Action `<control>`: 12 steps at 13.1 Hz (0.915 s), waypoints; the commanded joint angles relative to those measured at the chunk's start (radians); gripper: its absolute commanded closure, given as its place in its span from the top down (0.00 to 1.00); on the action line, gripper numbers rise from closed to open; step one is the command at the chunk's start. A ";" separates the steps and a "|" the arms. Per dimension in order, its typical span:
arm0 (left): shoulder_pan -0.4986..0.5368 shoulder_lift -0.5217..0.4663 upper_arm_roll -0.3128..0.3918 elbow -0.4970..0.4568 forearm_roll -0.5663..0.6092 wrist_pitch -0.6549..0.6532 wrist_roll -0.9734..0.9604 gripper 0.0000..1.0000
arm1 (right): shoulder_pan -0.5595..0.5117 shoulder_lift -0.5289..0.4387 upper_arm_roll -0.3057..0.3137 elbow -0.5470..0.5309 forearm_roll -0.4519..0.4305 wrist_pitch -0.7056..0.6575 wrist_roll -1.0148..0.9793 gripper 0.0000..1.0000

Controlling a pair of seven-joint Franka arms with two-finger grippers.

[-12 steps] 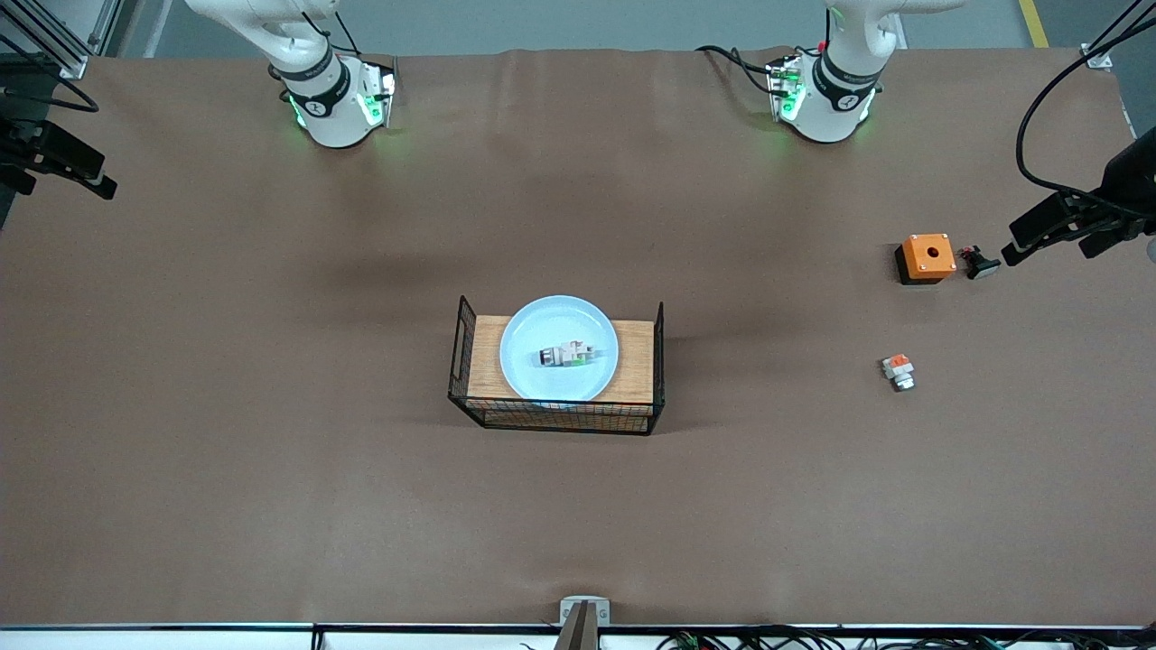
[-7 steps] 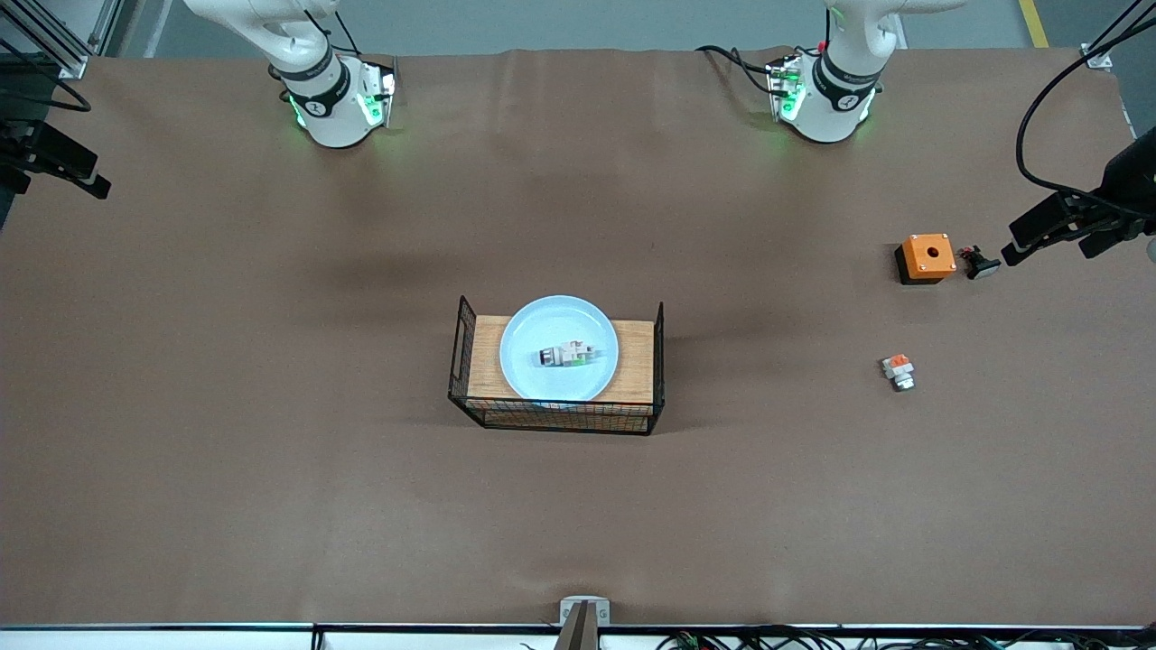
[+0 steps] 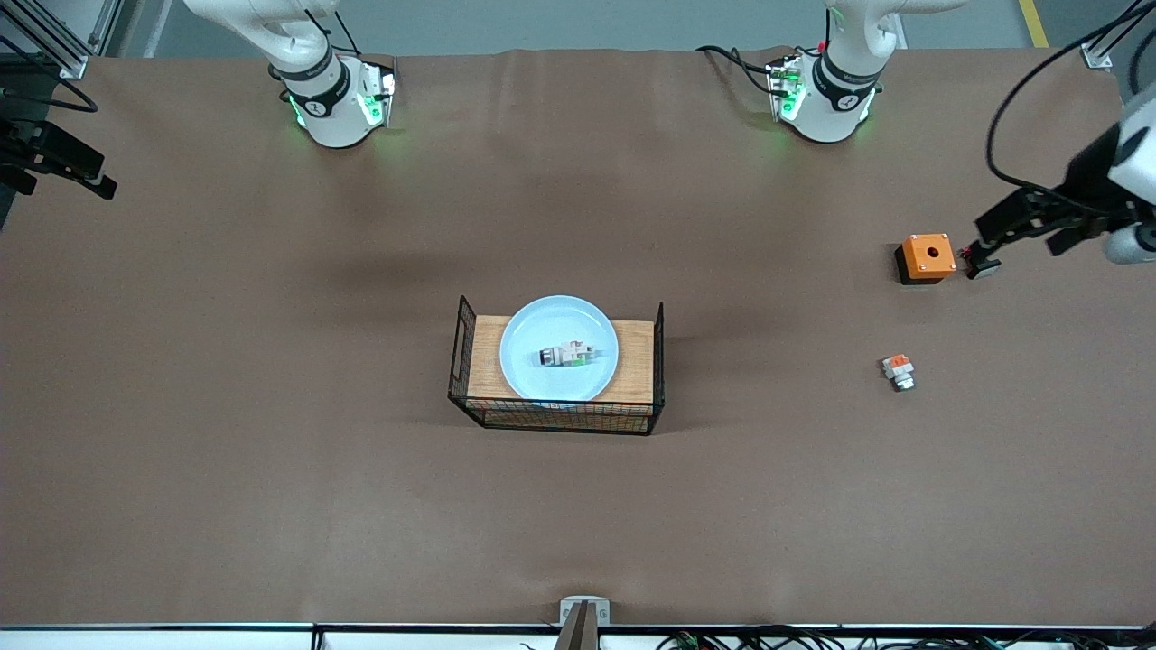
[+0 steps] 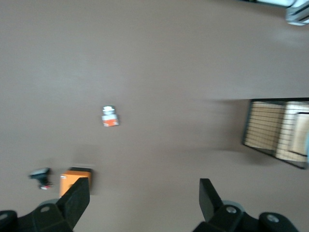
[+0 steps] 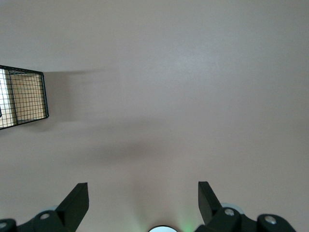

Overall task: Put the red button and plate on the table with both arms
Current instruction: 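Reach the left gripper over the white button block on the plate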

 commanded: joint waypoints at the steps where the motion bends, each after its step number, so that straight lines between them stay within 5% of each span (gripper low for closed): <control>1: 0.003 -0.002 -0.065 0.047 -0.085 -0.034 -0.131 1.00 | 0.011 -0.031 -0.009 -0.038 0.012 0.006 -0.003 1.00; 8: -0.003 0.080 -0.383 0.092 -0.107 0.003 -0.888 1.00 | 0.006 -0.047 -0.010 -0.054 0.006 0.015 -0.012 1.00; 12: -0.120 0.217 -0.424 0.113 -0.013 0.156 -1.344 1.00 | 0.009 -0.047 -0.010 -0.053 0.004 0.014 -0.012 1.00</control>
